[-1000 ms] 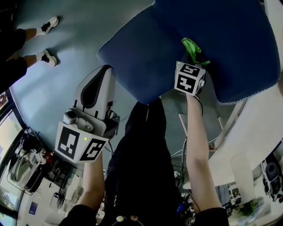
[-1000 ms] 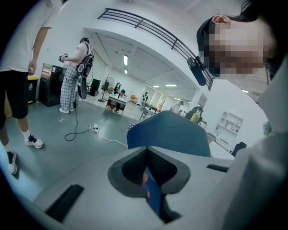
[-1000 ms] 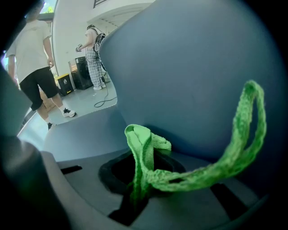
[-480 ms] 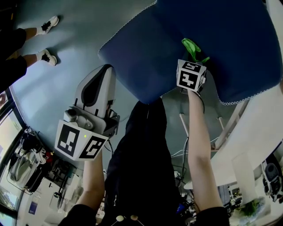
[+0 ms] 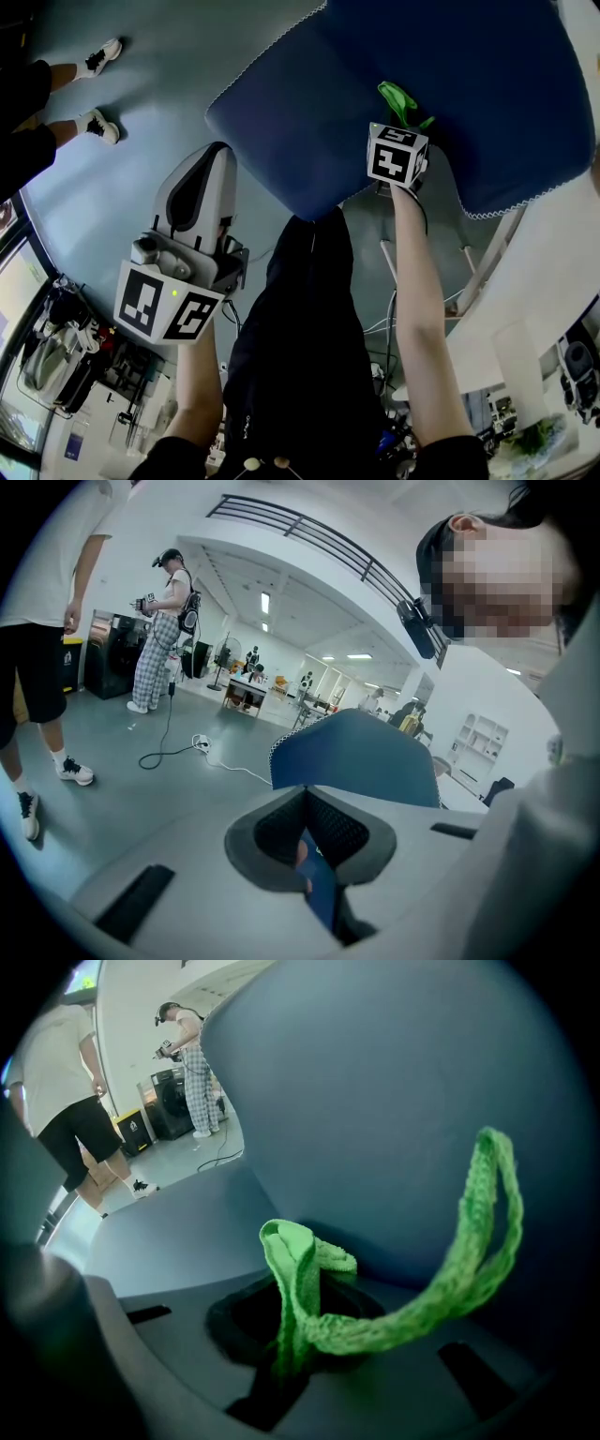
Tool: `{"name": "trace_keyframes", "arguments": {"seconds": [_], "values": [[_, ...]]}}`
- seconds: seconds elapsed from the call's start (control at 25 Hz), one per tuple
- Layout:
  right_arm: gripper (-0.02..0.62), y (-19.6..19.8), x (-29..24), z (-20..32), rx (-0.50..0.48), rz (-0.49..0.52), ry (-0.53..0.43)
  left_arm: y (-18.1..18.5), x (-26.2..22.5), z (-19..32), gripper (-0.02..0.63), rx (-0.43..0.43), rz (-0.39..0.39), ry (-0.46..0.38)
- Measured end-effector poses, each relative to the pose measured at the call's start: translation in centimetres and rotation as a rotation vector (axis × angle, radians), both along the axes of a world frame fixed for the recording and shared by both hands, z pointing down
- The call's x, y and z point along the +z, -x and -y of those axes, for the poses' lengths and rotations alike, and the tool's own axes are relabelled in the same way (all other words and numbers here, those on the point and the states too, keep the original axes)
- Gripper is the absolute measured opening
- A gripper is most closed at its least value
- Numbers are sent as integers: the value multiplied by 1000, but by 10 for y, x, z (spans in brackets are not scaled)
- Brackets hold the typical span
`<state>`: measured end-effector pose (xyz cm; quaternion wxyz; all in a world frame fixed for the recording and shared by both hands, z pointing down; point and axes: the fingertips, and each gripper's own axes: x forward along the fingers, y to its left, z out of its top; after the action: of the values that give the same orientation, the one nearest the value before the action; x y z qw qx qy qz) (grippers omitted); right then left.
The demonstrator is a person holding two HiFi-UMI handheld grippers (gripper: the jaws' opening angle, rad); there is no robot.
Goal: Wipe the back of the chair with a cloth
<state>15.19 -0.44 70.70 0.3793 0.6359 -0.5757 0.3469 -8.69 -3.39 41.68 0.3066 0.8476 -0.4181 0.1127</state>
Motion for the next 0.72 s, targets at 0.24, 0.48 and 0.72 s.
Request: {"name": "trace_keyframes", "arguments": {"seconds": [0.24,0.48,0.72], "values": [[44,3,-3,1,-1,10,-5,-1,1,2,2,4,-3,-3],[44,7,-48,4,-22,20,-103,-6,-12,3,2,17,-10,-22],[44,0,-115,8,-46,-14,-206,-17,-29,10,2,43,-24,-48]]}}
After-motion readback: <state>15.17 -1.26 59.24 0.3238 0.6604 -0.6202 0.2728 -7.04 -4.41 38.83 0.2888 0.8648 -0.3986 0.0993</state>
